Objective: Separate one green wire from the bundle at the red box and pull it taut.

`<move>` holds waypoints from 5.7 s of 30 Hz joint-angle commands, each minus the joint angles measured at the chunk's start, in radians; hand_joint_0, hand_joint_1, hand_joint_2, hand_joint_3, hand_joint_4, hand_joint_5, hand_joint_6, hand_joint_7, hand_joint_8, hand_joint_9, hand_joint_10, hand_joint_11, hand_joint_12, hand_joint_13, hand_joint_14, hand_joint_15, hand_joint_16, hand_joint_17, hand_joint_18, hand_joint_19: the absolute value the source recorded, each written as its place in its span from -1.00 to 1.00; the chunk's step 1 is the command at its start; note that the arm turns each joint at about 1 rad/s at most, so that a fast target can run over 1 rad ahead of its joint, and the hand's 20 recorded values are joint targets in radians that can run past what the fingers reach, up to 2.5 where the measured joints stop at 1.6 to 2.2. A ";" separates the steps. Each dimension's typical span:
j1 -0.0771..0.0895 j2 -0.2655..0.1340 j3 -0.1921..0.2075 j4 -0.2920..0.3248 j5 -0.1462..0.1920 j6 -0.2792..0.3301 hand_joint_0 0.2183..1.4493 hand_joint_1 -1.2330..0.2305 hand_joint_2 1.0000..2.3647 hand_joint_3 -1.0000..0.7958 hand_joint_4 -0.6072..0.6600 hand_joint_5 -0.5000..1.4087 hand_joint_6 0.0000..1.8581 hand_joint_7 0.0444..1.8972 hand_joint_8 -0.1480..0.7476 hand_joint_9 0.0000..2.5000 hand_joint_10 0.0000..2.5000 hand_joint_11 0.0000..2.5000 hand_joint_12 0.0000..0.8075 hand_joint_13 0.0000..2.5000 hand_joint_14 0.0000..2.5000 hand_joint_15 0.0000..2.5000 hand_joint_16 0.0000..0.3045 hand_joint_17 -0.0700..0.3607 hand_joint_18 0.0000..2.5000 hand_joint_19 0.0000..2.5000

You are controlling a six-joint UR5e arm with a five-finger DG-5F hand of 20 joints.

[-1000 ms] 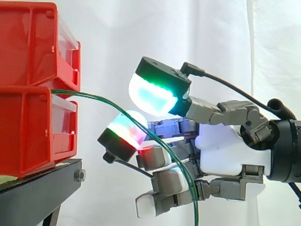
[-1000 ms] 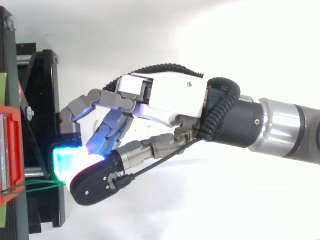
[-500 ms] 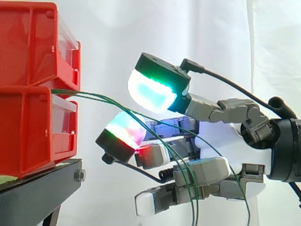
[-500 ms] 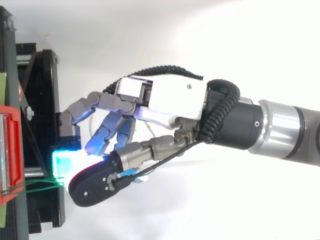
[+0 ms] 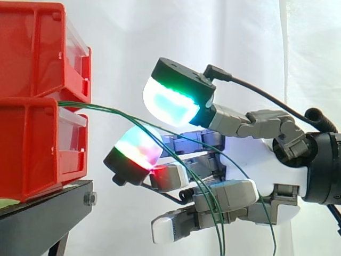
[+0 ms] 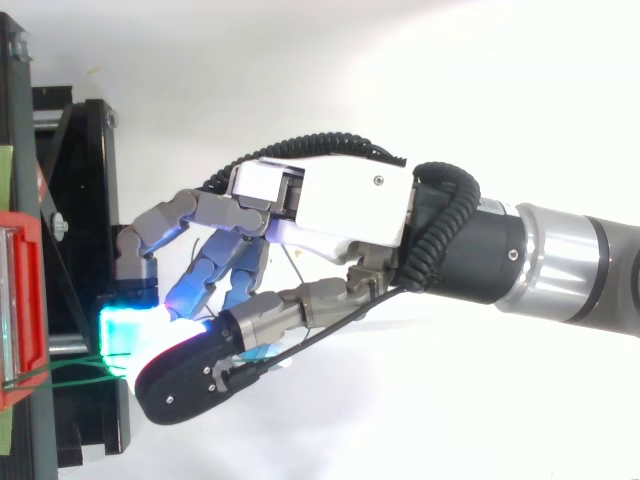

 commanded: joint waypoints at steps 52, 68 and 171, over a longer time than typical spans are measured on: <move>-0.028 0.040 0.004 -0.098 -0.002 0.028 -0.41 -0.14 -1.00 -0.44 0.23 -0.70 -0.03 0.01 0.00 -0.01 -0.88 0.27 -0.17 0.20 -0.99 0.05 -0.68 -0.16 -0.31 -0.63; -0.023 0.038 0.003 -0.092 0.001 0.004 -0.37 -0.39 -1.00 -0.44 0.22 -0.71 -0.02 0.01 -0.03 -0.09 -0.60 0.30 -0.23 0.23 -0.99 0.13 -0.68 -0.16 -0.30 -0.63; -0.012 0.126 0.001 -0.394 -0.039 0.061 -0.35 -0.34 -0.97 0.10 -0.16 -0.64 -0.03 0.23 -0.01 -0.28 -0.99 -0.47 -0.15 -0.42 -0.99 -0.72 -0.69 -0.18 -0.42 -0.72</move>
